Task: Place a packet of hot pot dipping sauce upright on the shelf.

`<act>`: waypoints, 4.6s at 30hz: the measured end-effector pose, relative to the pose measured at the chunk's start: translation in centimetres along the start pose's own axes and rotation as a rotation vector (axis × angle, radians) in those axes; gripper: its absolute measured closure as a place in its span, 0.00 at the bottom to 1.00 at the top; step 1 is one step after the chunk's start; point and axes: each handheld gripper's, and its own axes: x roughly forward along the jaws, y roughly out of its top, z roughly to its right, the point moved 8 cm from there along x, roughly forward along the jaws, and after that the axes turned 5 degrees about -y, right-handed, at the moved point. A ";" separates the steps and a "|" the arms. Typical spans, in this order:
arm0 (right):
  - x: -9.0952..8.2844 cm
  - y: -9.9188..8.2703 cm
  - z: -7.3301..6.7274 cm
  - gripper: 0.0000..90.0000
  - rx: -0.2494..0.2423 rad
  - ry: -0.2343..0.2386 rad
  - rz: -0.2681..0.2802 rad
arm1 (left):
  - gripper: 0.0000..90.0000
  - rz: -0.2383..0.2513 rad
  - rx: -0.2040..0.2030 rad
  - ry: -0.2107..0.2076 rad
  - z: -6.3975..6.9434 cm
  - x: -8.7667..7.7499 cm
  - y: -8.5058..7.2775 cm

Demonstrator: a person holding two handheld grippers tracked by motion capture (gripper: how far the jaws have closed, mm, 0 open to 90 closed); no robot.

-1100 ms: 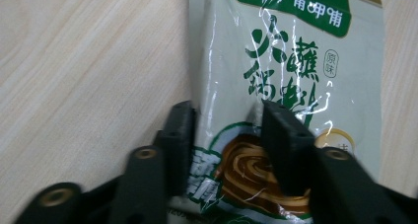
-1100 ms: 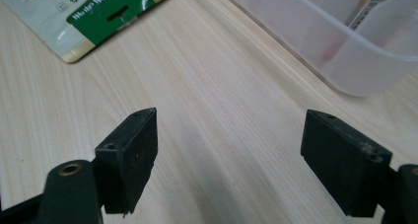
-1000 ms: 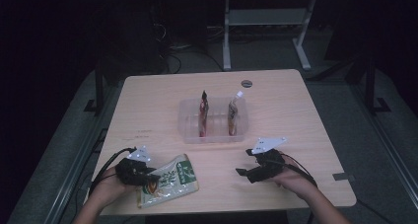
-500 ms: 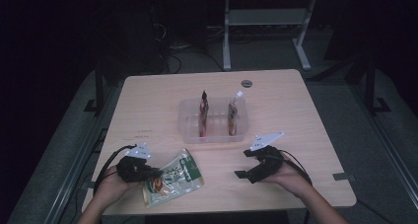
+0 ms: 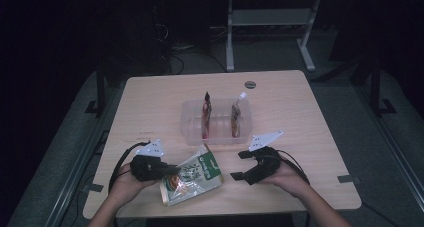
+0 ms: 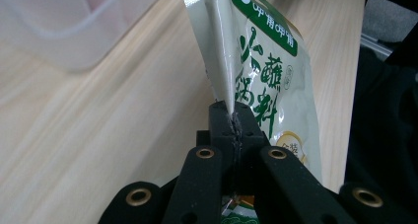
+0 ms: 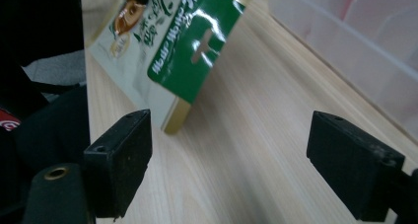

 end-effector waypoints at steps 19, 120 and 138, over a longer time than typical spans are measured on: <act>1.6 3.3 0.0 0.30 0.012 0.121 0.071 | 1.00 0.083 0.085 -0.019 1.5 1.8 4.3; -1.7 10.9 -2.9 1.00 -0.143 0.281 0.265 | 0.58 0.027 -0.066 0.076 1.0 -0.1 -1.2; -0.6 19.0 -0.3 1.00 -0.193 0.223 0.264 | 0.39 -0.002 -0.098 0.066 0.5 0.0 -2.5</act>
